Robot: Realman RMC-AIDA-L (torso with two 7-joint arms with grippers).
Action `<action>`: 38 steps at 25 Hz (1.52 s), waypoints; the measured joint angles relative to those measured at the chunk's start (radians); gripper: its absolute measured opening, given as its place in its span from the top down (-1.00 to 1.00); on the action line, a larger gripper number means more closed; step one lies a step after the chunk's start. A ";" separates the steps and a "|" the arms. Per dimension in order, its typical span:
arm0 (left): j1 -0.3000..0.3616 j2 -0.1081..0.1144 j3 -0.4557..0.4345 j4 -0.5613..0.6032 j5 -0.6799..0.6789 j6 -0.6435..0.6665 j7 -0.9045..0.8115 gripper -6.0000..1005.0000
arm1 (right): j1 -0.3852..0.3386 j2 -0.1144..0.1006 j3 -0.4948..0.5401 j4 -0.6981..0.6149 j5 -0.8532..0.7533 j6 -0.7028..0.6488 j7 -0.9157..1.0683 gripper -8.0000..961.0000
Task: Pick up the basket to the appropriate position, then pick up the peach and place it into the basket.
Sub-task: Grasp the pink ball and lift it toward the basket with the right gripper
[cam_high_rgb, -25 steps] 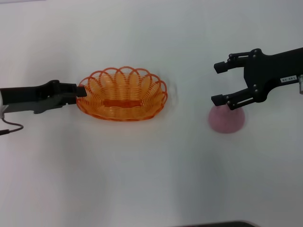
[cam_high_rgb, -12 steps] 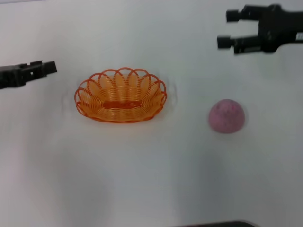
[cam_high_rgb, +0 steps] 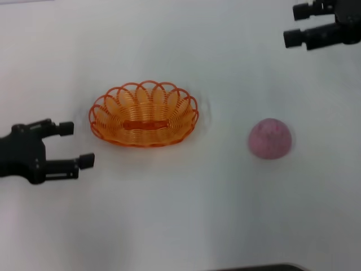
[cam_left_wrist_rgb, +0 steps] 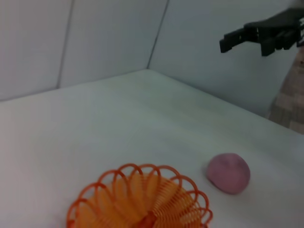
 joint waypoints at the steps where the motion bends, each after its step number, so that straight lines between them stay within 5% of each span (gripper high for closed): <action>1: 0.004 0.000 -0.003 -0.015 0.005 0.001 0.019 -0.71 | 0.005 0.000 -0.001 -0.021 -0.024 -0.017 0.005 -0.90; 7: 0.018 -0.001 -0.011 -0.078 0.018 -0.006 0.077 -0.80 | 0.067 0.015 -0.042 -0.028 -0.249 -0.063 0.013 -0.90; 23: 0.006 0.001 -0.026 -0.105 0.019 -0.016 0.076 -0.83 | 0.162 0.119 -0.263 0.173 -0.583 0.189 0.054 -0.86; 28: 0.004 0.002 -0.029 -0.108 0.019 -0.020 0.076 -0.83 | 0.174 0.129 -0.280 0.175 -0.607 0.207 0.056 -0.82; 36: 0.005 0.002 -0.029 -0.109 0.019 -0.020 0.080 -0.83 | 0.176 0.131 -0.281 0.171 -0.609 0.202 0.066 0.09; 38: 0.005 0.002 -0.029 -0.109 0.019 -0.020 0.080 -0.83 | 0.176 0.132 -0.281 0.170 -0.609 0.201 0.067 0.15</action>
